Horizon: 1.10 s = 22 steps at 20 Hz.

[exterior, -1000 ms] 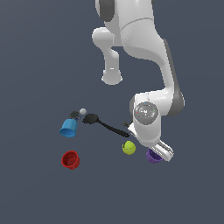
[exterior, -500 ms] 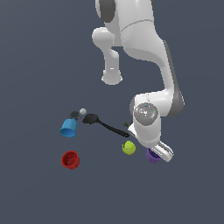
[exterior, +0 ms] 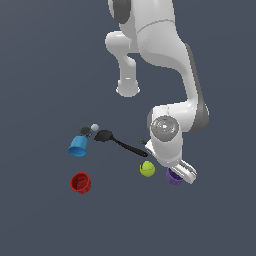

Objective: Pick up a designated object from a clutter of objects.

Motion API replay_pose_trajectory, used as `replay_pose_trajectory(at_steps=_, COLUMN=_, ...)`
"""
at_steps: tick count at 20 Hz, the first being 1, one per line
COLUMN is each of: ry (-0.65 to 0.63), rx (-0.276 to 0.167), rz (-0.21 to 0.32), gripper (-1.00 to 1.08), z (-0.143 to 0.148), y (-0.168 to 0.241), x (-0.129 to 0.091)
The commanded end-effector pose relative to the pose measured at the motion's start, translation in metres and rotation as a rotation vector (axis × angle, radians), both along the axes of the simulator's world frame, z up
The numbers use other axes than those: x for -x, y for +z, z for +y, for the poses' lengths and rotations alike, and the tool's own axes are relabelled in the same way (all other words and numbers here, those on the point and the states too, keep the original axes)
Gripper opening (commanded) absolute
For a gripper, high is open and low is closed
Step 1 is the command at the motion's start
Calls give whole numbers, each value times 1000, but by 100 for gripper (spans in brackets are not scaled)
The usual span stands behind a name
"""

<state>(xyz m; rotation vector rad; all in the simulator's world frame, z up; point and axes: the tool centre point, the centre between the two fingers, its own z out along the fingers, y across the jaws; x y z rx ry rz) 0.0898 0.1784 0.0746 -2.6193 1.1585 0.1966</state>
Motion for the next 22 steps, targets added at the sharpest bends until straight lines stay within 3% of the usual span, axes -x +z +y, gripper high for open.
replay_pose_trajectory(at_steps=1, ry=-1, rx=0, rz=-3, gripper=-100, z=-6, y=7, x=1)
replay_pose_trajectory(at_steps=10, ry=-1, rx=-1, rz=-2, gripper=-100, z=-46, y=50, x=20)
replay_pose_trajectory(at_steps=22, ry=-2, rx=-3, rz=-2, gripper=-100, z=-139, y=150, x=61)
